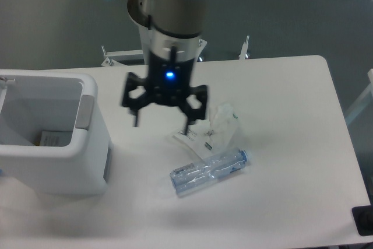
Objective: Open the trash can
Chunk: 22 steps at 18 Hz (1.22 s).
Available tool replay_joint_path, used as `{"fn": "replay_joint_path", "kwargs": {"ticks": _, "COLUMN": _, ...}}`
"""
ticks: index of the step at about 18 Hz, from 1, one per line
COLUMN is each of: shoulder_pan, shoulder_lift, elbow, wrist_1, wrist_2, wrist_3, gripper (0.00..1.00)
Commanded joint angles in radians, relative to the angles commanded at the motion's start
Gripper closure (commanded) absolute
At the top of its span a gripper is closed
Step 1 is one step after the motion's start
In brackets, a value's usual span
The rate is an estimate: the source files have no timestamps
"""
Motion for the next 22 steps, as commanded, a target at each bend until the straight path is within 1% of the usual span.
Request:
{"fn": "replay_joint_path", "kwargs": {"ticks": 2, "shoulder_pan": 0.052, "shoulder_lift": -0.006, "elbow": -0.012, "wrist_1": 0.003, "wrist_2": 0.000, "wrist_3": 0.106, "gripper": 0.00}}
{"fn": "replay_joint_path", "kwargs": {"ticks": 4, "shoulder_pan": 0.098, "shoulder_lift": -0.014, "elbow": -0.026, "wrist_1": 0.006, "wrist_2": 0.012, "wrist_3": 0.184, "gripper": 0.00}}
{"fn": "replay_joint_path", "kwargs": {"ticks": 5, "shoulder_pan": 0.120, "shoulder_lift": -0.028, "elbow": -0.043, "wrist_1": 0.008, "wrist_2": 0.046, "wrist_3": 0.209, "gripper": 0.00}}
{"fn": "replay_joint_path", "kwargs": {"ticks": 6, "shoulder_pan": 0.172, "shoulder_lift": -0.029, "elbow": -0.076, "wrist_1": 0.012, "wrist_2": 0.099, "wrist_3": 0.246, "gripper": 0.00}}
{"fn": "replay_joint_path", "kwargs": {"ticks": 9, "shoulder_pan": 0.219, "shoulder_lift": -0.046, "elbow": -0.086, "wrist_1": 0.011, "wrist_2": 0.135, "wrist_3": 0.388, "gripper": 0.00}}
{"fn": "replay_joint_path", "kwargs": {"ticks": 12, "shoulder_pan": 0.243, "shoulder_lift": -0.112, "elbow": -0.072, "wrist_1": 0.024, "wrist_2": 0.172, "wrist_3": 0.516, "gripper": 0.00}}
{"fn": "replay_joint_path", "kwargs": {"ticks": 14, "shoulder_pan": 0.247, "shoulder_lift": -0.143, "elbow": -0.071, "wrist_1": 0.072, "wrist_2": 0.211, "wrist_3": 0.568, "gripper": 0.00}}
{"fn": "replay_joint_path", "kwargs": {"ticks": 18, "shoulder_pan": 0.237, "shoulder_lift": -0.153, "elbow": -0.089, "wrist_1": 0.086, "wrist_2": 0.284, "wrist_3": 0.594, "gripper": 0.00}}
{"fn": "replay_joint_path", "kwargs": {"ticks": 22, "shoulder_pan": 0.237, "shoulder_lift": -0.152, "elbow": -0.089, "wrist_1": 0.086, "wrist_2": 0.284, "wrist_3": 0.594, "gripper": 0.00}}
